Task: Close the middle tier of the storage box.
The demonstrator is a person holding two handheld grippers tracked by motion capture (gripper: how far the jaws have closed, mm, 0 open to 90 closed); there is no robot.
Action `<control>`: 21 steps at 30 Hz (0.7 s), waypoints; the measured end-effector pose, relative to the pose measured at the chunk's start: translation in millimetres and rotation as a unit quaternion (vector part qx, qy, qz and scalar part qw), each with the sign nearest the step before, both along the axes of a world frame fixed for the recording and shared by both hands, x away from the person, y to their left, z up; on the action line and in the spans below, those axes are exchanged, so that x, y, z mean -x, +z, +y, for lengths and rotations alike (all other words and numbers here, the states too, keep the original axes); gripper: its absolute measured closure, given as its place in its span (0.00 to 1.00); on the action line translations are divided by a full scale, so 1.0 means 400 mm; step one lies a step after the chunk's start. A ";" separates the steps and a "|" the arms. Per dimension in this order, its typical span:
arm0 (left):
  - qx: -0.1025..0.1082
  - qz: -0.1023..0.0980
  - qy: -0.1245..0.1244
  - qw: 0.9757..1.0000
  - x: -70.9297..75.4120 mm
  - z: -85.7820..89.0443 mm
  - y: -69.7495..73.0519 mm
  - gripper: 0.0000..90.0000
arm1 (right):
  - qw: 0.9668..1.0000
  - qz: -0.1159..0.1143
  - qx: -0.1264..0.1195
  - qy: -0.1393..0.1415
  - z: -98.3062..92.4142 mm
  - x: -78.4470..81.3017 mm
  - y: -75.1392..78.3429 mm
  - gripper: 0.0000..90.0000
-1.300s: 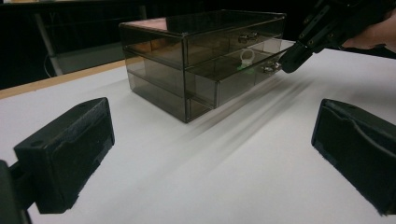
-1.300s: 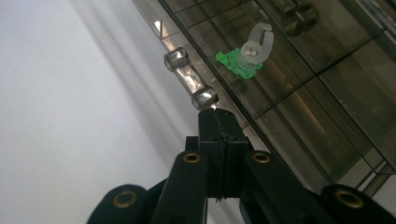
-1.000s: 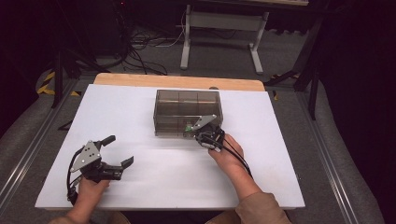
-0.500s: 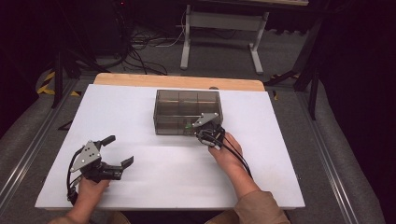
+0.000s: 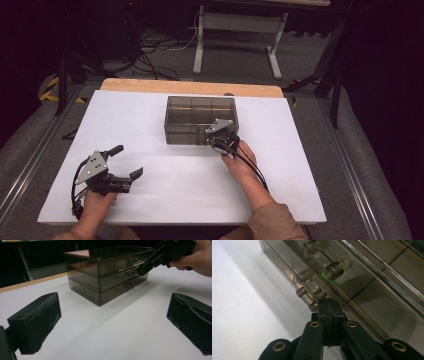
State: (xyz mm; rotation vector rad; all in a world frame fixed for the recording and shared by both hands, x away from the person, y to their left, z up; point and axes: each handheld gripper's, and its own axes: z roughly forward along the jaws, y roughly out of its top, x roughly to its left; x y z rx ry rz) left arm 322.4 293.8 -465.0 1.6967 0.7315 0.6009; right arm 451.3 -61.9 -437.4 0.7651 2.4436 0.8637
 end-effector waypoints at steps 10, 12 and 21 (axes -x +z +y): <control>0.002 0.000 0.001 1.000 0.000 -0.001 0.000 0.00 | 1.000 -0.007 0.000 -0.010 0.005 -0.002 -0.003 1.00; 0.000 0.000 0.000 1.000 0.000 0.000 0.000 0.00 | 1.000 -0.007 0.000 -0.012 0.005 -0.001 -0.002 1.00; -0.002 -0.001 0.000 1.000 0.000 0.000 0.000 0.00 | 1.000 0.005 -0.002 0.005 0.000 0.015 0.016 0.96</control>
